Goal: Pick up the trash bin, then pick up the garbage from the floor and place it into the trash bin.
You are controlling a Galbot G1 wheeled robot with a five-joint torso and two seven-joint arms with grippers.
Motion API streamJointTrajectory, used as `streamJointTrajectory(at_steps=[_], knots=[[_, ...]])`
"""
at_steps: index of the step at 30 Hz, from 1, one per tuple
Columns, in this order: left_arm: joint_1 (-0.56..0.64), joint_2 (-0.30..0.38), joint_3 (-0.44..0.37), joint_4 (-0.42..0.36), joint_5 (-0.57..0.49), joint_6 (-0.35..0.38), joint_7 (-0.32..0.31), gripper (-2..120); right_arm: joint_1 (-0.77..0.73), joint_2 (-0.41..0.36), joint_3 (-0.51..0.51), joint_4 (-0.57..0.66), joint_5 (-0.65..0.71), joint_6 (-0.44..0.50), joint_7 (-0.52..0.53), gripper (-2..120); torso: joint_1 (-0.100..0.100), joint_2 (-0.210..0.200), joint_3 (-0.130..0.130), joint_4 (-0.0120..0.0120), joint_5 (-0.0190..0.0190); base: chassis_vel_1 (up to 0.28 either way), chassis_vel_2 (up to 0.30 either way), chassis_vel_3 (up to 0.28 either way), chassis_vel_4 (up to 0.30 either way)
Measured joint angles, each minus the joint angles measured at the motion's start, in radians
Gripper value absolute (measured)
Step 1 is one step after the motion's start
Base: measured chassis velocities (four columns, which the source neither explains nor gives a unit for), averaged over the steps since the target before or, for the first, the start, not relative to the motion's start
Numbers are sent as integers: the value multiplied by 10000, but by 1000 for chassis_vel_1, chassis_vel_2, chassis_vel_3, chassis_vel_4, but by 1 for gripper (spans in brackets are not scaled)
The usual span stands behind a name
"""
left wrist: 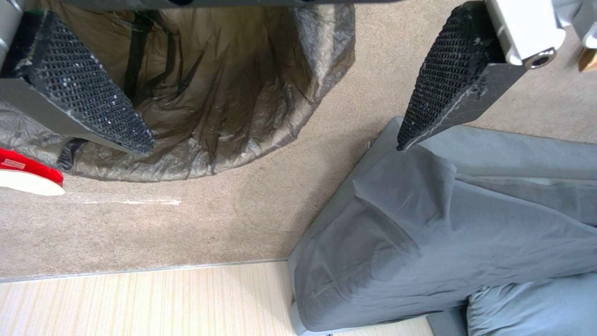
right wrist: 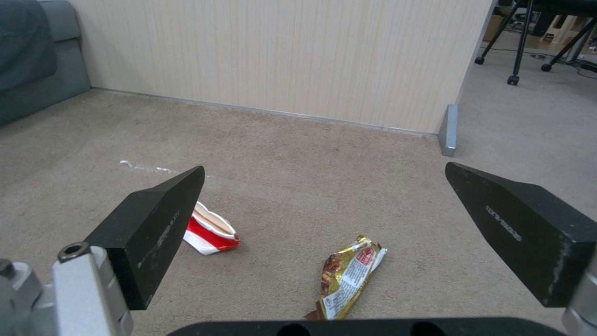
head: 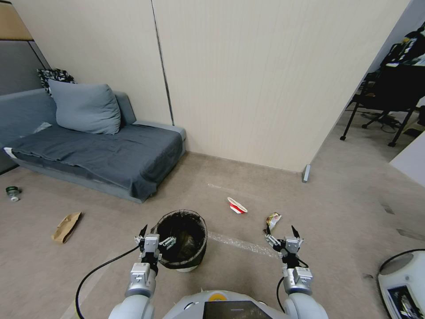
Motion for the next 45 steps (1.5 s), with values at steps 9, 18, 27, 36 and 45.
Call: streamJointTrajectory(at_steps=[9,18,27,36,45], knots=[[-86,125,-50,-83,-241,202,12,100,-20,0,9,4,73,-1,70,100,0,0,0,0,1,0,0,0,0],[-293,252,-90,-39,-711,579,12,100,-46,0,31,26,126,14,105,100,0,0,0,0,1,0,0,0,0],[-849,377,-238,-40,-1308,1642,-97,100,-55,1,53,0,163,59,130,100,0,0,0,0,1,0,0,0,0],[-1621,380,-260,469,-1830,2867,-433,100,-48,0,64,-64,191,112,150,100,0,0,0,0,0,0,0,0,0],[-2007,437,-296,667,-2832,4268,-1523,100,-34,0,62,-192,181,199,256,100,0,0,0,0,1,0,0,0,0]])
